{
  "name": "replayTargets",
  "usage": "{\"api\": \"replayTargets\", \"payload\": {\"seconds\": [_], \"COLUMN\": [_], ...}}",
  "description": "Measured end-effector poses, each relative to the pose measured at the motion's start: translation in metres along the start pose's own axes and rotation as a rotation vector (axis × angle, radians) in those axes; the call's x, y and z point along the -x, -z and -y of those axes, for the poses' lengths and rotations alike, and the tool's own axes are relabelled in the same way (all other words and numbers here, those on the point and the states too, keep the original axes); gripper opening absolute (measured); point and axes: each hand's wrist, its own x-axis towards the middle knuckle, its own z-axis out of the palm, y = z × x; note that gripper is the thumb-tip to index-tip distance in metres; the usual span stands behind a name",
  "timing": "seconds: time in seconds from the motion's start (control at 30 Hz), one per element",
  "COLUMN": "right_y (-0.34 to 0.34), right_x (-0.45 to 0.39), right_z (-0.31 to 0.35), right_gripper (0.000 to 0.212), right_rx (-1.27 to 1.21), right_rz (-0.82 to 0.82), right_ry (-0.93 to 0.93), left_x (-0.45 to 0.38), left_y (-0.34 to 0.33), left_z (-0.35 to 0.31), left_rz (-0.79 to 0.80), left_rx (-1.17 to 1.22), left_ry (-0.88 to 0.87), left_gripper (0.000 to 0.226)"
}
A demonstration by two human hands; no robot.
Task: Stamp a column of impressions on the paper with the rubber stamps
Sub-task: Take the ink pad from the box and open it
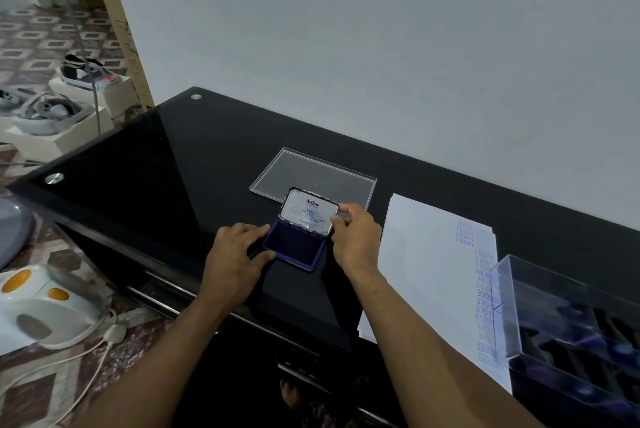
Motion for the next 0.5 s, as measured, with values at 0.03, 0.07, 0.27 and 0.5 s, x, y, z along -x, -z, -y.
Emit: {"api": "replayTargets", "payload": {"seconds": [0.03,0.07,0.27,0.5], "right_y": [-0.0014,-0.0029,-0.0052,-0.0086], "right_x": [-0.0008,-0.0017,0.0001,0.0032], "right_z": [-0.0003,-0.0012,-0.005,-0.0079], "right_gripper": [0.01,0.012,0.011,0.012], "right_rx": [0.017,0.032,0.041,0.185], "right_rz": [-0.003,-0.001,0.0,-0.004], "right_ry": [0.001,0.001,0.034,0.064], "left_x": [-0.0001,-0.0002,-0.0006,0.0004], "left_y": [0.0004,0.0008,0.0017,0.0036], "left_z": [-0.0004,-0.0008,-0.0014,-0.0051], "left_rz": [0.004,0.006,0.0,0.021], "left_rx": [0.0,-0.001,-0.003,-0.016], "left_ry": [0.004,0.008,0.015,0.033], "left_gripper": [0.051,0.051,0.052,0.052]}}
